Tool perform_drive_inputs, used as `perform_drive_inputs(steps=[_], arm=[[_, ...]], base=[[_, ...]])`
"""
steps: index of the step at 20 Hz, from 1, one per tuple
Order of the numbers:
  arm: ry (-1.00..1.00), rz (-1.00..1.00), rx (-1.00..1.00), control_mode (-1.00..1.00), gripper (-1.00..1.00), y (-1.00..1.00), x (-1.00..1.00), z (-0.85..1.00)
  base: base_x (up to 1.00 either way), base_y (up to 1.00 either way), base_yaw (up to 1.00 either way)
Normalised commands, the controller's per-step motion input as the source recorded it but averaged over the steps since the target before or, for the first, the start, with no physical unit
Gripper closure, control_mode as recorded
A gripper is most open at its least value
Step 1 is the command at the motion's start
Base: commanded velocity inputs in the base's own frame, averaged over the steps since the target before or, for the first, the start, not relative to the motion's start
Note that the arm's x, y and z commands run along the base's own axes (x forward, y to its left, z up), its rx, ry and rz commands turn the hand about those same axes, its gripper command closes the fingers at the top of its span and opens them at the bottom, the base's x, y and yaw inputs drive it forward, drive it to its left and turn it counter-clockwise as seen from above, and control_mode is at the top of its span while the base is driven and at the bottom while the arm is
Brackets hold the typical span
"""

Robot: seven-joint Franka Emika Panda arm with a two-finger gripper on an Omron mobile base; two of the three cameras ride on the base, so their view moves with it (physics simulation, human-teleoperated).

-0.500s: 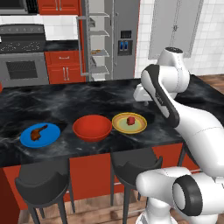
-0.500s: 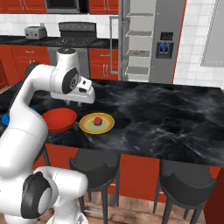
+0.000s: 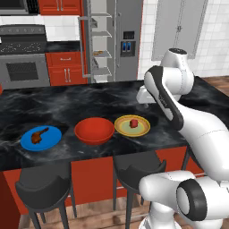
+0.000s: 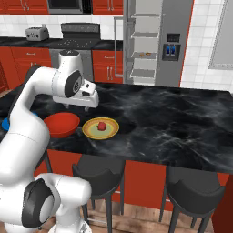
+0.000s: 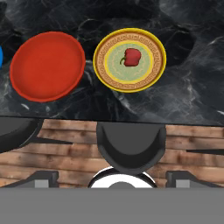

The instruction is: Pick the chicken drumstick and bell pepper from their plates and place them in the bowl. Then put the bowl in the fridge.

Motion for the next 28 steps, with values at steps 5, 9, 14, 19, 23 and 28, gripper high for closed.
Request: perform_drive_inputs(steps=[5, 9, 14, 19, 23, 28], arm=[[0.00, 0.00, 0.00, 1.00, -1.00, 0.00, 0.00, 0.00], [0.00, 0.00, 0.00, 1.00, -1.00, 0.00, 0.00, 0.00], [0.00, 0.00, 0.00, 1.00, -1.00, 0.00, 0.00, 0.00], [0.00, 0.00, 0.00, 1.00, -1.00, 0.00, 0.00, 0.00], [0.00, 0.00, 0.00, 1.00, -1.00, 0.00, 0.00, 0.00], [0.00, 0.00, 0.00, 1.00, -1.00, 0.00, 0.00, 0.00]], base=[[-0.02, 0.00, 0.00], [-0.07, 0.40, 0.00], [-0.03, 0.75, -0.01], [0.05, 0.67, -0.01], [0.32, 0.39, 0.00], [0.62, 0.21, 0.02]])
